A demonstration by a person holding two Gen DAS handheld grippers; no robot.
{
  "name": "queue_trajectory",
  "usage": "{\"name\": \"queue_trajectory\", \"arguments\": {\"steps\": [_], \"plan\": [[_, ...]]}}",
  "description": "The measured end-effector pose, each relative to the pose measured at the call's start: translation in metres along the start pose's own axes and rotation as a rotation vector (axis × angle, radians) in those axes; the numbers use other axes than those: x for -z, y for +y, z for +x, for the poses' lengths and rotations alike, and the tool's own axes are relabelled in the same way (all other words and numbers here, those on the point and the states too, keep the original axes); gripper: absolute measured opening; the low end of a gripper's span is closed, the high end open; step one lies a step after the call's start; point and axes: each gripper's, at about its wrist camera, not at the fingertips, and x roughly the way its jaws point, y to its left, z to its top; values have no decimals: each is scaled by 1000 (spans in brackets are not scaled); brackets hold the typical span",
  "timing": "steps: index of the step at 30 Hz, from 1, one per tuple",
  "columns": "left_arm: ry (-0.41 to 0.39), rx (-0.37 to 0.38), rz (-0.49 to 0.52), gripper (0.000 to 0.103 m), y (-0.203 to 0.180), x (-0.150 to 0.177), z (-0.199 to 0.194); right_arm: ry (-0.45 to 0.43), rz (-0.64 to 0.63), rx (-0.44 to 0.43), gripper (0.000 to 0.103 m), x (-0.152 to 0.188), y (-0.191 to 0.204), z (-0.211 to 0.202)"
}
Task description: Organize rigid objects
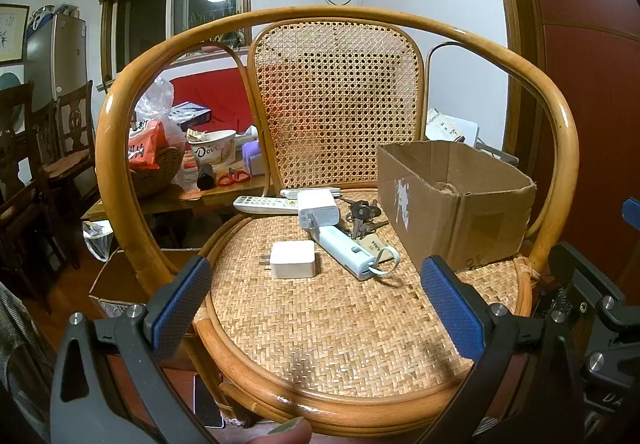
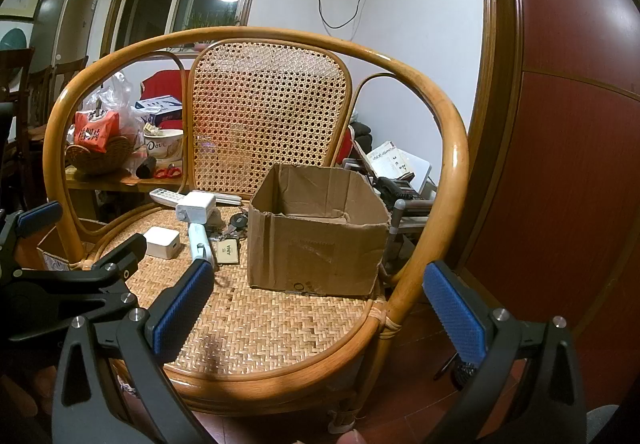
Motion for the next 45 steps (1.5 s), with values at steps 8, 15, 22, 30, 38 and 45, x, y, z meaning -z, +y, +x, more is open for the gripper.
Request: {"name": "queue_trajectory", "arguments": {"steps": [8,15,22,30,38,45], "plan": [[6,2,-2,103,0,1,1,2,-2,0,103,0,0,0],[4,-2,-1,103,0,1,2,1,-2,-1,103,1,1,2],[7,1,0,103,0,0,3,2,-3,-3,103,3,0,4],[8,-2,0,103,-1,1,4,4,-4,-1,103,1,1,1],[9,-6,2,103,0,1,3,6,-7,-1,103,2,1,1],[-1,-15,-21,103,8,0,1,17,-25,-6,103,1,4,1]]}}
